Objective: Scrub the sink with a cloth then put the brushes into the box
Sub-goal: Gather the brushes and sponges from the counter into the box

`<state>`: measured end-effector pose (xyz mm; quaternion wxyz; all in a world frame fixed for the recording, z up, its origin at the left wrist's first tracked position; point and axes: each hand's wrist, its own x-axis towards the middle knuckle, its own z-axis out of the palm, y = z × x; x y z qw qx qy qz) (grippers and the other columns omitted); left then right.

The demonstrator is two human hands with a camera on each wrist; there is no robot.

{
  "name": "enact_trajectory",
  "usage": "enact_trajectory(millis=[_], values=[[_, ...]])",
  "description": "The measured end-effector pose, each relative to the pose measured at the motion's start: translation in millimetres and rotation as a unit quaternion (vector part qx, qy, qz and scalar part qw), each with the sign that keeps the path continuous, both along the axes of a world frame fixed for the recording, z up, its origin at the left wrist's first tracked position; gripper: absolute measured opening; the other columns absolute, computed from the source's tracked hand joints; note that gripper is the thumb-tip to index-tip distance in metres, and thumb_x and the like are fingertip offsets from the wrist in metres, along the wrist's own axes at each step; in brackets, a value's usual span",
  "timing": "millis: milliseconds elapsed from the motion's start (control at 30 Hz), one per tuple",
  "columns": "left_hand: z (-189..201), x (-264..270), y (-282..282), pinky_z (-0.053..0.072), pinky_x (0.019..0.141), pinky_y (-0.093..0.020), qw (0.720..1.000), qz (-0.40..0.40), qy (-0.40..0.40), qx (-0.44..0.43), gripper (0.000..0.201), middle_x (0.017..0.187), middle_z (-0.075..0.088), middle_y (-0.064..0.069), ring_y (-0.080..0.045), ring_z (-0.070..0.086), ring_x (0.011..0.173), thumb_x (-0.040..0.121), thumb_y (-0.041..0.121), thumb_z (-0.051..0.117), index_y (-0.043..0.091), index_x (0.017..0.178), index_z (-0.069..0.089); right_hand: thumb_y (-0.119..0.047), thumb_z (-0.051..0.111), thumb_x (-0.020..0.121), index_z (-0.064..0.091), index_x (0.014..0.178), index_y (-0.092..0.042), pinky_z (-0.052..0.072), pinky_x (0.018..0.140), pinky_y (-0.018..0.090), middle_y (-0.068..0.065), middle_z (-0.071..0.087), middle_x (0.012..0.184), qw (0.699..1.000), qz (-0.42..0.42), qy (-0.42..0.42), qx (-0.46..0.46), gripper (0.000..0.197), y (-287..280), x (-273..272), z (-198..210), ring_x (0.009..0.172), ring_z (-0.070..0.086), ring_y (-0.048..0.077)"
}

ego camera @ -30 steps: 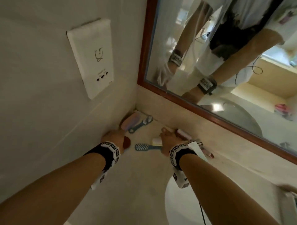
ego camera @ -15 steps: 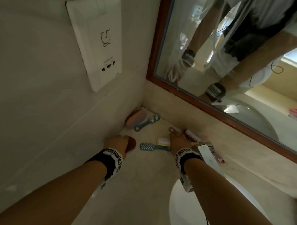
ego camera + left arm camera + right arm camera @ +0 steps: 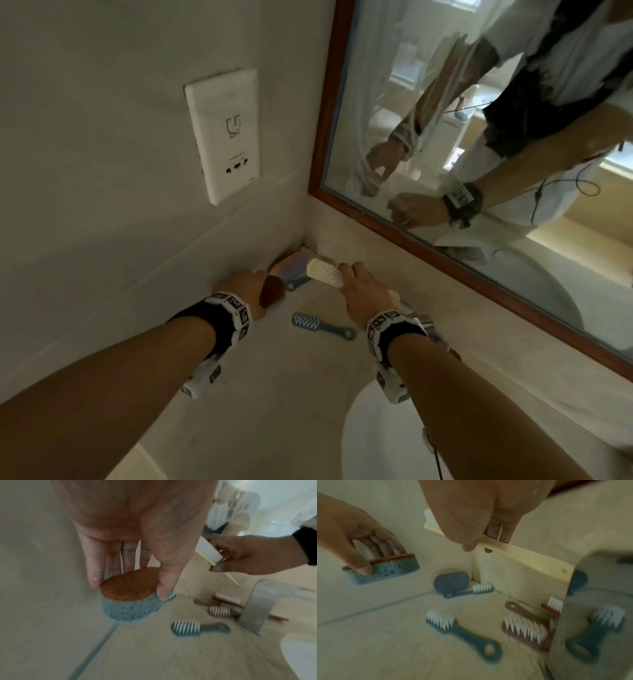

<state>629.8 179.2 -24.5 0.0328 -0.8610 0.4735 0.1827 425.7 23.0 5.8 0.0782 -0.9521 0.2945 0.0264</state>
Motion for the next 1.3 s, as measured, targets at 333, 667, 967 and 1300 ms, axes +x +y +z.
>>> enact_trajectory(millis=[333, 667, 967, 1300], values=[[163, -18, 6, 0.049, 0.088, -0.03, 0.983, 0.03, -0.058, -0.174, 0.056, 0.113, 0.062, -0.001, -0.022, 0.061, 0.101, 0.077, 0.066, 0.056, 0.025, 0.115, 0.054, -0.003, 0.052, 0.089, 0.052, 0.125, -0.012, 0.044, 0.085, 0.036, 0.011, 0.055, 0.117, 0.993, 0.015, -0.121, 0.003, 0.037, 4, -17, 161, 0.105, 0.056, 0.032], [349, -79, 21, 0.049, 0.081, -0.032, 0.945, -0.045, -0.081, -0.313, 0.071, 0.108, 0.065, -0.001, -0.024, 0.063, 0.095, 0.065, 0.077, 0.056, 0.028, 0.117, 0.054, -0.014, 0.049, 0.093, 0.057, 0.11, -0.018, 0.048, 0.074, 0.036, 0.004, 0.061, 0.106, 0.967, -0.051, -0.172, -0.179, 0.02, 51, -105, 342, 0.097, 0.06, 0.027], [424, -171, 14, 0.051, 0.088, -0.036, 0.932, -0.118, -0.054, -0.34, 0.08, 0.119, 0.061, -0.002, -0.023, 0.059, 0.106, 0.061, 0.052, 0.078, 0.027, 0.129, 0.047, -0.028, 0.051, 0.095, 0.045, 0.094, -0.019, 0.036, 0.064, 0.03, 0.001, 0.053, 0.088, 0.929, -0.198, -0.174, -0.259, 0.011, 109, -224, 437, 0.077, 0.048, 0.022], [468, -356, -12, 0.046, 0.088, -0.037, 0.891, -0.218, -0.038, -0.396, 0.072, 0.104, 0.061, 0.003, -0.021, 0.058, 0.095, 0.061, 0.057, 0.073, 0.029, 0.121, 0.044, -0.028, 0.052, 0.094, 0.051, 0.106, -0.015, 0.041, 0.063, 0.03, 0.007, 0.061, 0.096, 0.9, -0.306, -0.171, -0.258, 0.018, 145, -391, 474, 0.081, 0.058, 0.027]])
